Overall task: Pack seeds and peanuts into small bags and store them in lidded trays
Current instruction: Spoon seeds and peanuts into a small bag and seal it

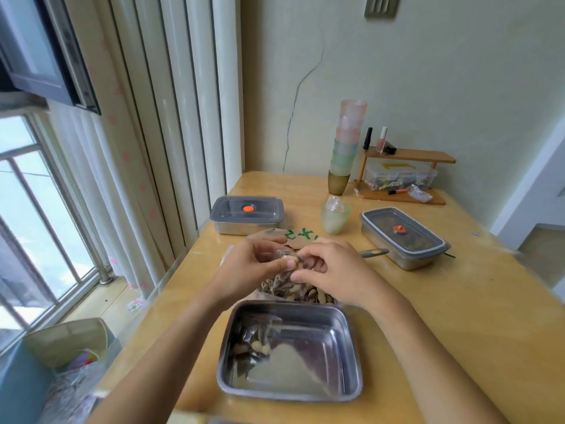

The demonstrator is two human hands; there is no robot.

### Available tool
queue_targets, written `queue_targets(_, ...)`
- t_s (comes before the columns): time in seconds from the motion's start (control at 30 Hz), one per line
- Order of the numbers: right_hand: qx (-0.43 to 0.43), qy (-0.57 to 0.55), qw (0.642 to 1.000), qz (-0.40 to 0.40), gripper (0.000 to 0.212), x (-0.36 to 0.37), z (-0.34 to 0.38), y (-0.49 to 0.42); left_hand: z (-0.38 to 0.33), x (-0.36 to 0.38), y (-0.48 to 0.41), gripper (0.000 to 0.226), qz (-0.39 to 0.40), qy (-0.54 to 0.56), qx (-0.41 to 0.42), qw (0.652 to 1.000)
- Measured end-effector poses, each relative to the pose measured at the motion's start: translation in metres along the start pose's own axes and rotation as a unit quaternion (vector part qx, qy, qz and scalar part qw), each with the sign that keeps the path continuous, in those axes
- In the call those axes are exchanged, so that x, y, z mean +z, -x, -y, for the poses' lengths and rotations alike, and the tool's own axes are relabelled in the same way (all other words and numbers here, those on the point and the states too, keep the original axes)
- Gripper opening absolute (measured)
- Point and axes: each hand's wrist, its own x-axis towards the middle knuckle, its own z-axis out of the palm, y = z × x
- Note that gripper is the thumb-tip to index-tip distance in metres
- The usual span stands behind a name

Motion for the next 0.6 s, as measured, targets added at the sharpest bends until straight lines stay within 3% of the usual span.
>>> queue_targets(0.13,0.0,0.036,0.995,0.089,0.024,-0.011,0.016,0.023,-0.011,0.001,0.024,0.024,0.011,-0.166,0.024,0.986)
queue_targets(0.3,0.053,0.101,0.973,0.2,0.028,0.0,0.03,0.048,0.001,0.005,0.045,0.022,0.004,-0.37,0.112,0.922)
queue_targets(0.4,0.078,0.131,0.975,0.165,0.033,0.021,0.034,0.058,0.016,0.015,0.059,0.018,0.013,-0.406,0.111,0.907)
queue_targets(0.5,0.073,0.115,0.986,0.094,0.032,0.032,0.039,0.066,0.021,0.019,0.066,0.024,-0.001,-0.393,0.107,0.913)
queue_targets(0.6,0.062,0.104,0.987,0.109,0.052,0.03,0.045,0.077,0.018,0.019,0.064,0.028,-0.004,-0.395,0.104,0.913)
